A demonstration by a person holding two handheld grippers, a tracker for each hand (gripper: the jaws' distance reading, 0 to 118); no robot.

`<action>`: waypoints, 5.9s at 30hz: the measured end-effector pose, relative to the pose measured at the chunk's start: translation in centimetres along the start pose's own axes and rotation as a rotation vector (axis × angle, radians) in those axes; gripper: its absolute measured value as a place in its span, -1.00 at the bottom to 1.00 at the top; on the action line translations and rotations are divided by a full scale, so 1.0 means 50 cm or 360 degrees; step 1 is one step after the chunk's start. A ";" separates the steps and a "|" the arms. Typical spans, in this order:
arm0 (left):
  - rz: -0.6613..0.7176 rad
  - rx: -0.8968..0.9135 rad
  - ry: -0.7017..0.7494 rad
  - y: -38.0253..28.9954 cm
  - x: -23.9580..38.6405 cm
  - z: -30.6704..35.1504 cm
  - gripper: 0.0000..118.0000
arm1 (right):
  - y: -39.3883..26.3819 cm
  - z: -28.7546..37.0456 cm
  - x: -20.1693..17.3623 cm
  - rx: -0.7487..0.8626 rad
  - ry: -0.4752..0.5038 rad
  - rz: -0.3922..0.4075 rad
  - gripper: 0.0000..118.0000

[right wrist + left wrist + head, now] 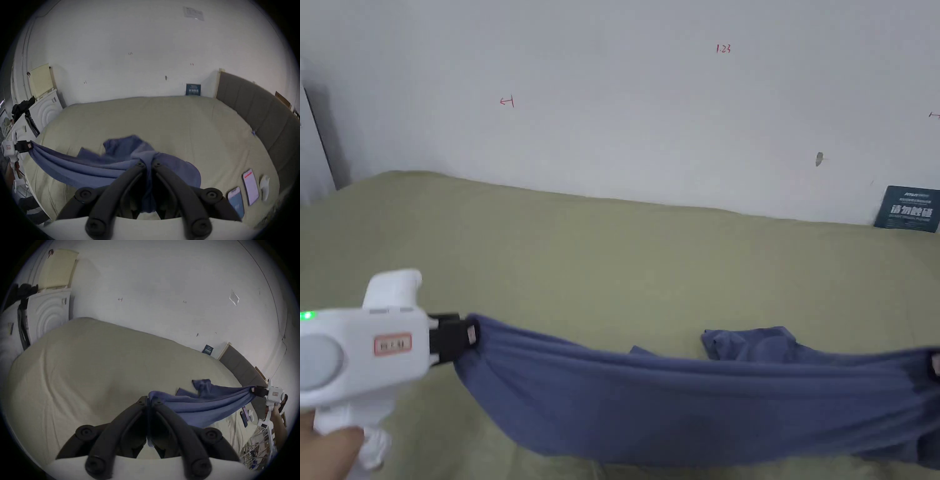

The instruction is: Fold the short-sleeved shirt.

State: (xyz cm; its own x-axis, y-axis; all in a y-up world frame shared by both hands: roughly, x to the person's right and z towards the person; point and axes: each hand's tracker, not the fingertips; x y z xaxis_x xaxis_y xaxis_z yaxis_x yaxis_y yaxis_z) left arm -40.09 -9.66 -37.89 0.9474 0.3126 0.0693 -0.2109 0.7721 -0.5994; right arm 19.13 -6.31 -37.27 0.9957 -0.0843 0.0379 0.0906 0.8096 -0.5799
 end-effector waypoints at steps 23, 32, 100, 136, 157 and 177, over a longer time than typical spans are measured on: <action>0.0560 -0.0188 0.0035 -0.363 -0.054 0.151 0.84 | -0.344 0.102 0.064 -0.0142 -0.0057 -0.0373 0.66; -0.0010 0.0481 0.0214 -0.235 0.121 0.270 0.72 | -0.274 0.290 -0.024 0.0593 -0.0134 -0.0084 -0.12; 0.0043 -0.0664 0.0246 -0.292 -0.016 0.050 -0.97 | 0.090 -0.518 -0.121 -0.0701 0.0308 0.0842 -1.00; -0.0615 0.0107 0.0295 0.541 0.183 -0.001 -0.97 | 0.712 -0.003 -0.054 0.0652 0.0059 0.0239 -1.00; -0.0586 0.0538 0.0345 0.707 0.239 0.042 -0.97 | 0.789 0.117 -0.073 0.0915 0.0007 0.0362 -1.00; -0.0471 0.0245 0.0179 0.274 0.085 0.109 -0.97 | 0.314 0.191 -0.009 0.0686 0.0240 0.0278 -1.00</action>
State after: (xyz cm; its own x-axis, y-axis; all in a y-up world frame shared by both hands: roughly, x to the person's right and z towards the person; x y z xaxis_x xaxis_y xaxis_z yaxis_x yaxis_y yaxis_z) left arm -40.27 5.26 -41.47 0.9917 0.0065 0.1285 0.0510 0.8971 -0.4389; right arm 20.26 12.00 -38.62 0.9859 0.0170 -0.1665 -0.0467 0.9832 -0.1762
